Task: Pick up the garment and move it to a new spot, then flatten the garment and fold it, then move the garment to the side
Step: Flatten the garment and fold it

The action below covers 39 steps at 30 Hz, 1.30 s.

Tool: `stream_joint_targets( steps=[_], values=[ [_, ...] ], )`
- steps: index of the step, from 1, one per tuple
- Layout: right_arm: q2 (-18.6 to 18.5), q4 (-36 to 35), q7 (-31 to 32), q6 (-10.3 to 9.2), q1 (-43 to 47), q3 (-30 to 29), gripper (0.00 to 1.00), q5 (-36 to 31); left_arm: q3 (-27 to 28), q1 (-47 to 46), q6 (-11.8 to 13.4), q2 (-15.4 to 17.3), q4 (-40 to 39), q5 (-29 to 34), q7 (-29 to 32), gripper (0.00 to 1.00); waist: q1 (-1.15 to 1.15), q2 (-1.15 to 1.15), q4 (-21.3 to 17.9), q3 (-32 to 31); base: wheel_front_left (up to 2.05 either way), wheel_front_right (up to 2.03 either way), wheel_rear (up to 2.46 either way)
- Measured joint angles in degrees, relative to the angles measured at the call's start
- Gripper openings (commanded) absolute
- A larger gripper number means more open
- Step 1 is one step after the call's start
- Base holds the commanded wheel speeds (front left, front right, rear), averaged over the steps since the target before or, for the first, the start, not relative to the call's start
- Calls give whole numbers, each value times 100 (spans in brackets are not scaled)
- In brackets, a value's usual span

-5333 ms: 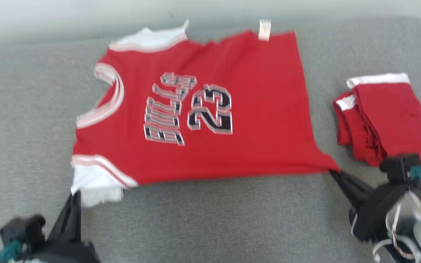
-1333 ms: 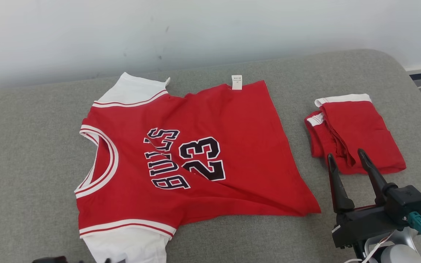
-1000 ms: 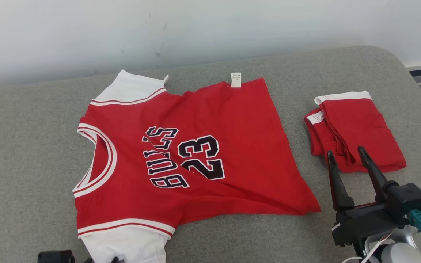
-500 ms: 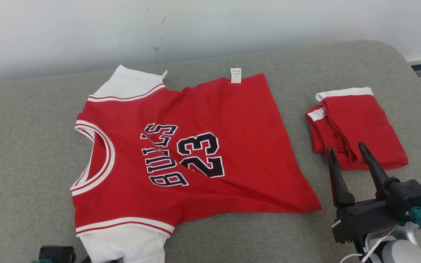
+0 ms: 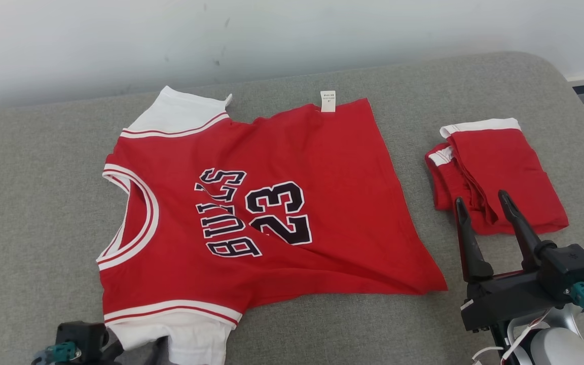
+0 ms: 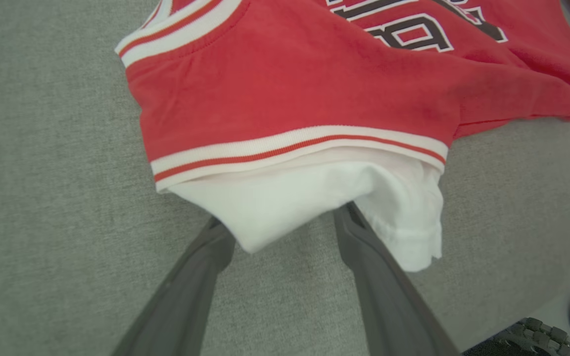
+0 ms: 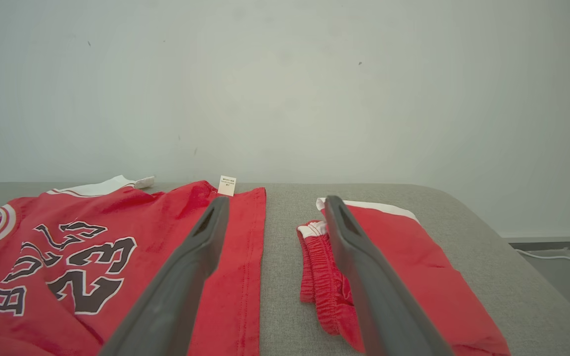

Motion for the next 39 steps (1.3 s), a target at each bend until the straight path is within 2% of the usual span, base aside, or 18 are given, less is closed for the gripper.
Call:
stream_joint_targets(
  steps=[1, 14, 19, 26, 39],
  values=[
    [0, -1, 0, 0, 0, -3, 100, 0, 1, -2, 0, -3, 0, 0, -2, 0, 0, 0, 0, 2, 0, 0, 0],
    [-34, -4, 98, 1, 16, -27, 100, 2, 38, 66, 10, 23, -111, -1, -2, 0, 0, 0, 53, 12, 0, 0, 0],
    [-292, 205, 606, 253, 242, 151, 100, 48, 29, 148, 8, 74, -229, -1, 67, 0, 0, 0, 107, 60, 0, 0, 0],
    [-333, 549, 1389, 505, 396, 453, 100, 261, 0, 163, 8, 70, -346, -19, 168, 0, 1, 0, 131, 97, 0, 0, 0],
    [-302, 773, 2016, 447, 448, 422, 100, 400, -43, 161, 7, 48, -515, -75, 311, 0, 0, 0, 139, 180, 0, 0, 0]
  ],
)
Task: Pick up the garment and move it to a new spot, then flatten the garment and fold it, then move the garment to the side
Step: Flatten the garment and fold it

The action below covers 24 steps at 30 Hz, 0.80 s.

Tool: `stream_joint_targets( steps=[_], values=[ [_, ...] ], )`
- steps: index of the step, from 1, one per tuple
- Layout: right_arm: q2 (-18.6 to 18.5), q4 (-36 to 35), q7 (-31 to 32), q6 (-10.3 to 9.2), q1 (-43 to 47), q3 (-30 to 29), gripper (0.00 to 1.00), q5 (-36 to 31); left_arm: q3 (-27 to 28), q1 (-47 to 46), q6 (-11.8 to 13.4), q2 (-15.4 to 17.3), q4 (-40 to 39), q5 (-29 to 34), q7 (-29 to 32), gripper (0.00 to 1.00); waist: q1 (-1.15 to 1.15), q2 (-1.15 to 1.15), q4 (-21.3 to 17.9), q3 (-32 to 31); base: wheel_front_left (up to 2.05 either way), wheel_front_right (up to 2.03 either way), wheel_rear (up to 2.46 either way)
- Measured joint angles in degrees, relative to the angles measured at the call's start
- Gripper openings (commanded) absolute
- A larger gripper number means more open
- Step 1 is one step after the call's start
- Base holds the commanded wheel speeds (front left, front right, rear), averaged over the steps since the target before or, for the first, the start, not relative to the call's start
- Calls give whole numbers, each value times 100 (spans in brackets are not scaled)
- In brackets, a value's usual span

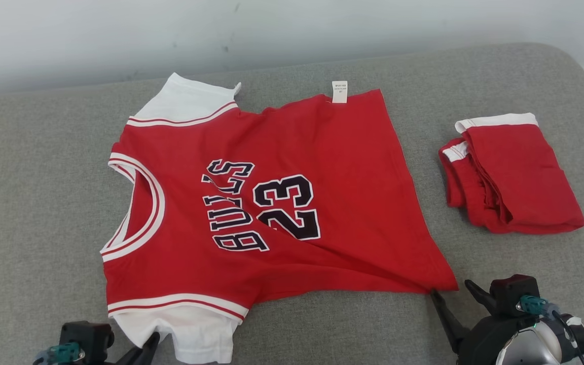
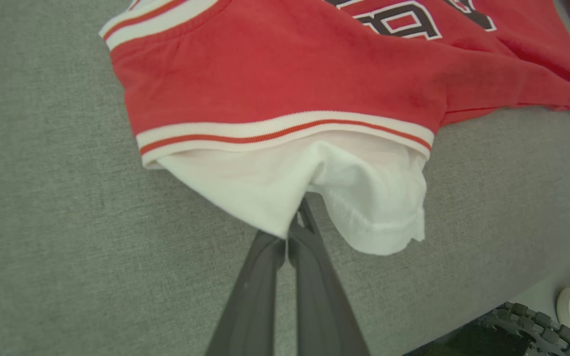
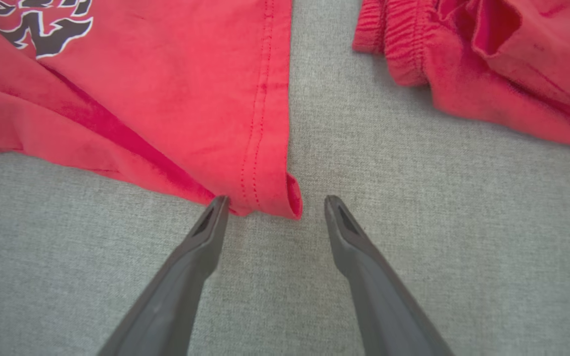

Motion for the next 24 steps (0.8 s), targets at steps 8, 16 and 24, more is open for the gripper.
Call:
stream_joint_targets(
  steps=[8, 16, 24],
  values=[
    [36, 78, 153, 0, -84, 5, 83, 59, -4, -1, 0, -1, -70, -37, 38, 0, 0, 0, 13, 77, 0, 0, 0],
    [44, 76, 200, 7, -259, 16, 0, 59, -2, -16, 0, -1, -137, -41, 66, 0, 0, 0, 22, 145, 0, 0, 0],
    [-52, -132, 344, 113, -66, -4, 0, 241, 76, 5, 2, 5, -260, -138, 132, 0, 0, 0, 39, 158, 0, 0, 0]
  ],
)
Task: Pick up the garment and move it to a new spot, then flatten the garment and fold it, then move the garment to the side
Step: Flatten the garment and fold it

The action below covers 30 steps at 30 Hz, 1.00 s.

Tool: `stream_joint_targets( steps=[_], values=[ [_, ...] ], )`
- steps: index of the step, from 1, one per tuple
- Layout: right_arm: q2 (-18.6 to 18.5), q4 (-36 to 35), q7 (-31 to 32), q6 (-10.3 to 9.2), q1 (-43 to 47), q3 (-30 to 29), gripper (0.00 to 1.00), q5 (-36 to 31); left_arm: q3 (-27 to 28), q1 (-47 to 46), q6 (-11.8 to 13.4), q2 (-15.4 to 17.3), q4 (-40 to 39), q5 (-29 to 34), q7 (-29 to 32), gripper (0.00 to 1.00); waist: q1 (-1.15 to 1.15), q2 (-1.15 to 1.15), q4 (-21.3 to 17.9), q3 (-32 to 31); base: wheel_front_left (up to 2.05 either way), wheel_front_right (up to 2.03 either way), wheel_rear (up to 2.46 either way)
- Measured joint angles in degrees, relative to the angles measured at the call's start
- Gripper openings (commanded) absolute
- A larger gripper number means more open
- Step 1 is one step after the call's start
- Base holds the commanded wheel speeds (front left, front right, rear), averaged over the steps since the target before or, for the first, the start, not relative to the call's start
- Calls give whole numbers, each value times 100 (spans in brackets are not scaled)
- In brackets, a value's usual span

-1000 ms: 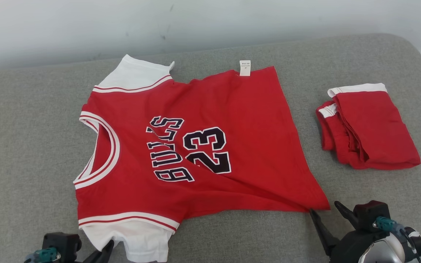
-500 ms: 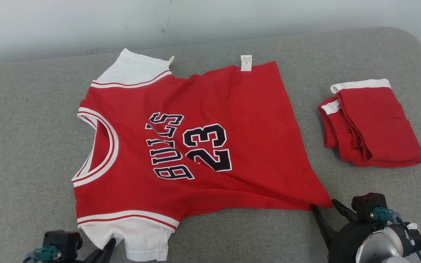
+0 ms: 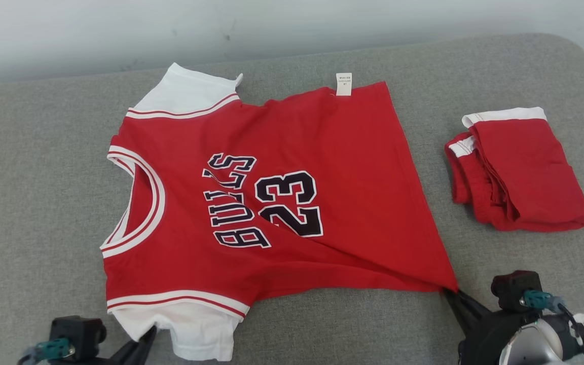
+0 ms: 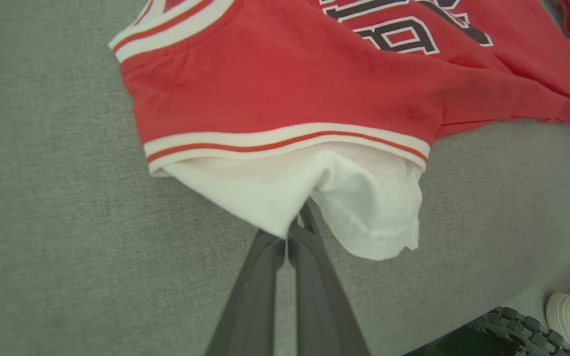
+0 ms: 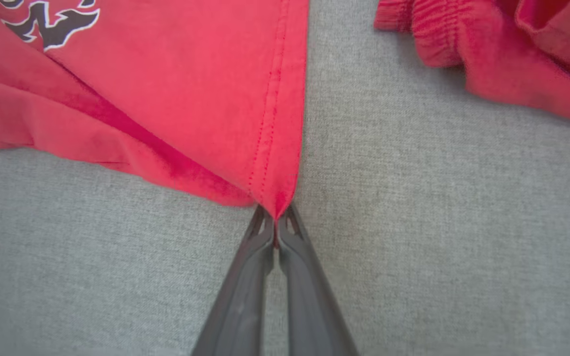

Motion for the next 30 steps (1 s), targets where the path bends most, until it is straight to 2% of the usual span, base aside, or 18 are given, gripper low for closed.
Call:
stream_joint_targets(
  steps=[8, 16, 21, 30],
  values=[
    [-122, -292, 107, 45, 184, -196, 0, 189, 378, 359, 59, 166, -403, -245, 97, 0, 0, 0, -1, -55, 0, 0, 0],
    [-137, -490, 212, 44, 437, -365, 0, 475, 443, 754, 112, 172, -736, -404, 331, 0, 0, 0, 56, -140, 0, 0, 0],
    [-216, -599, 338, 37, 560, -438, 0, 521, 635, 1070, 256, 223, -913, -452, 461, 0, 0, 0, 90, -171, 0, 0, 0],
    [-211, -797, 506, 37, 669, -446, 0, 689, 715, 1297, 354, 233, -1277, -671, 725, 0, 0, 0, 108, -161, 0, 0, 0]
  ],
)
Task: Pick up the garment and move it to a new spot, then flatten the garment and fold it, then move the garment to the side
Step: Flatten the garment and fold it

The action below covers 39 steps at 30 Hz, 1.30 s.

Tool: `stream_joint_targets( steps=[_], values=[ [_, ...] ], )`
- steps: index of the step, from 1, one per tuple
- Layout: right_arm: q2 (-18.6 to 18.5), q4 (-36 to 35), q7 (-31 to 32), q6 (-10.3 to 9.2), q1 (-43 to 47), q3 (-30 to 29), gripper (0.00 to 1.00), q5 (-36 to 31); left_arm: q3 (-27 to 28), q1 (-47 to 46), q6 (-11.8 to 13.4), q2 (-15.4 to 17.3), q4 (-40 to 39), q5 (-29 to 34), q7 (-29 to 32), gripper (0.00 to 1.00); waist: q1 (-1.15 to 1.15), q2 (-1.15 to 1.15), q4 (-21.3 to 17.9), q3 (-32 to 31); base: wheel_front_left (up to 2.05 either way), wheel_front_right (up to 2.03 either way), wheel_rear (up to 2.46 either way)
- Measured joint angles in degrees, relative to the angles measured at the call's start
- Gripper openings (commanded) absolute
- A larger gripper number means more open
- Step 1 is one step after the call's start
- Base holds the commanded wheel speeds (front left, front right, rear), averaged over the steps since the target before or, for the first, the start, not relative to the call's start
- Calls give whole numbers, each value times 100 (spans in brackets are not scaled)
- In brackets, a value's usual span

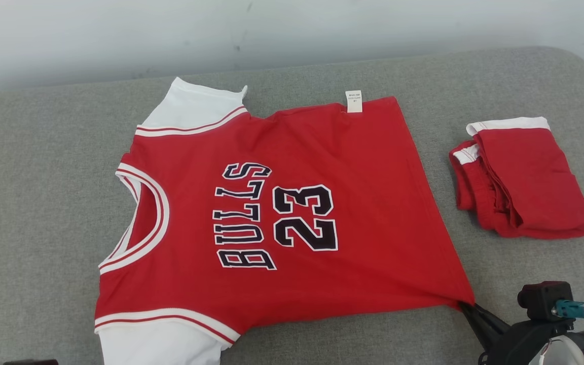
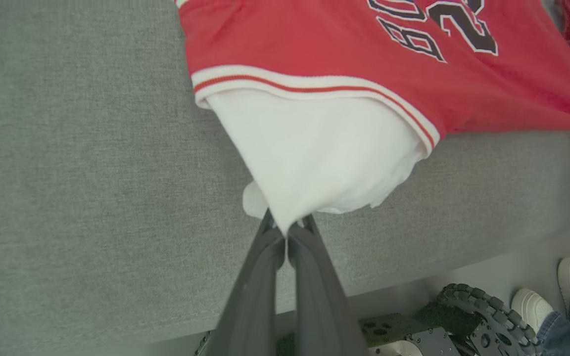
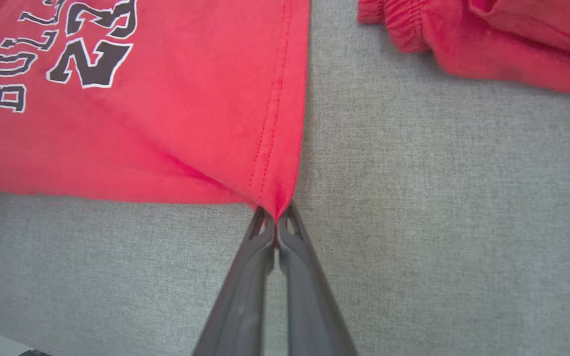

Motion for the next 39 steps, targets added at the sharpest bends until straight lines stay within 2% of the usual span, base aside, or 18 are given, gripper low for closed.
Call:
stream_joint_targets(
  steps=[8, 15, 18, 24, 30, 39],
  values=[
    [-5, -461, 15, 101, -48, -114, 0, 293, 32, -485, -54, 70, -209, -33, -8, 0, 0, 0, 1, 95, 0, 0, 0],
    [-165, -631, 187, 236, -734, -179, 0, 404, 65, -1434, -44, 82, 18, 56, -12, 0, 0, 0, -53, 300, 0, 0, 0],
    [-282, -575, 272, 260, -1066, -208, 0, 400, 67, -1771, 23, 66, 137, 130, -71, 0, 1, 0, -80, 410, 0, 0, 0],
    [-287, -398, 359, 292, -1579, -204, 0, 415, -68, -2599, 151, -40, 442, 488, -259, 0, 2, 0, -95, 653, 0, 0, 0],
    [-163, -201, 409, 341, -1948, -34, 0, 478, -272, -3165, 153, -169, 822, 743, -471, 0, 2, 0, -58, 882, 0, 0, 0],
    [-47, 183, 397, 360, -2377, 1, 0, 478, -233, -3667, 361, -367, 1464, 1050, -876, 0, 1, 0, 3, 1130, 0, 0, 0]
  ],
)
